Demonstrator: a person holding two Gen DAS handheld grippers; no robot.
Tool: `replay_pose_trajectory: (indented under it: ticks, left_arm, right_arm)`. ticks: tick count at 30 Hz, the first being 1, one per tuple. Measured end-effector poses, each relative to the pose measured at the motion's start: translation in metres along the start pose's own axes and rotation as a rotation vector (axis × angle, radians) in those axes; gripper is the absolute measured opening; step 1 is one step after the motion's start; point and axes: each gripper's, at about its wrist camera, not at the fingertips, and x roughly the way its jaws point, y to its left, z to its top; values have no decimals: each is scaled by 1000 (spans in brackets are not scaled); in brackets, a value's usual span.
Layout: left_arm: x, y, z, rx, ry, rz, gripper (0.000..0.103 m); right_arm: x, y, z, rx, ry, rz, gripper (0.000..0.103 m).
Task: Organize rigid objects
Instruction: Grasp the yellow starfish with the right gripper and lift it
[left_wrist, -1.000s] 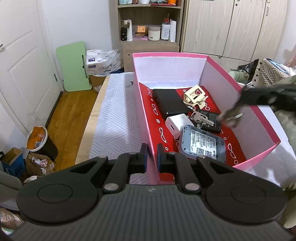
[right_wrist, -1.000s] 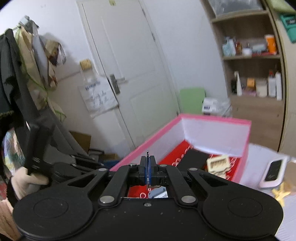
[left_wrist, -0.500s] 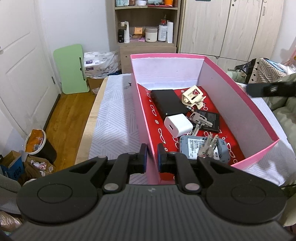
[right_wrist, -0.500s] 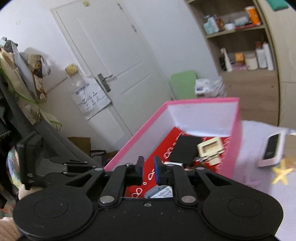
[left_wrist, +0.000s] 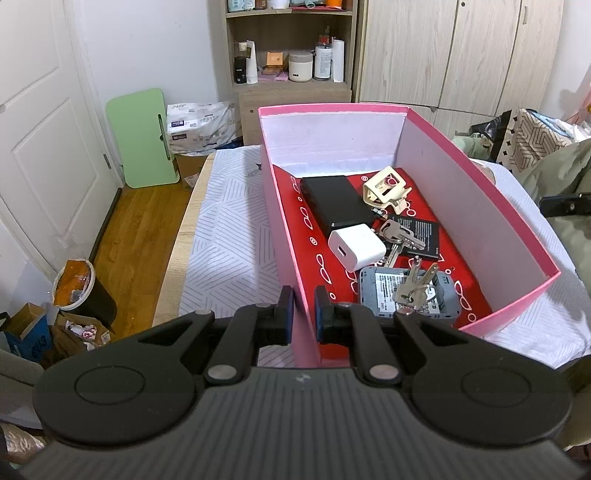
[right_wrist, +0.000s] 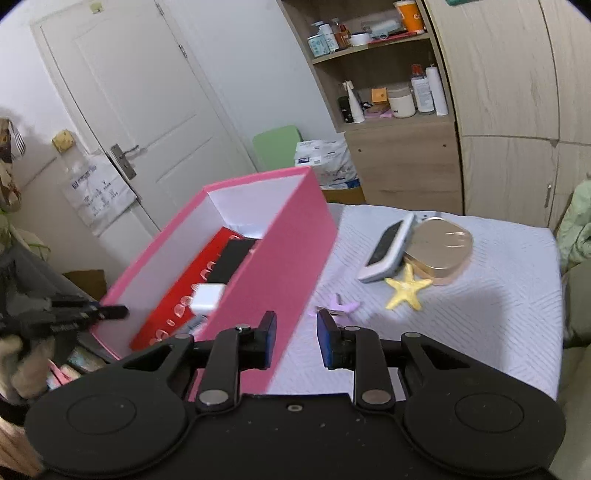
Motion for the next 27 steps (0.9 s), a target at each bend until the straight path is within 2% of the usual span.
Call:
replay_pose_trajectory:
  ticks: [3, 5, 8, 10, 13, 18, 23, 26, 27]
  left_arm:
    - [1, -1, 1, 10, 6, 3, 10]
    - [1, -1, 1, 18, 9, 3, 10]
    - [0, 1, 1, 18, 16, -6, 10]
    - [0, 2, 2, 15, 22, -12, 11]
    - [0, 2, 2, 15, 22, -10, 11]
    - [0, 3, 2, 12, 26, -7, 11]
    - [0, 3, 3, 12, 29, -11, 11]
    - [0, 3, 3, 12, 29, -10, 11]
    - [0, 3, 3, 14, 28, -8, 11]
  right_arm:
    - [9, -2, -5, -45, 13, -47, 40]
    - [20, 0, -7, -124, 21, -130, 45]
    - [38, -5, -11, -237, 29, -263, 45]
    - [50, -14, -7, -194, 18, -325, 45]
    - [70, -25, 3, -144, 18, -311, 45]
    - [105, -49, 16, -63, 62, -343, 46]
    - [118, -51, 19, -67, 27, -353, 50]
    - [121, -43, 13, -140, 24, -379, 33]
    - [120, -41, 12, -142, 26, -368, 33]
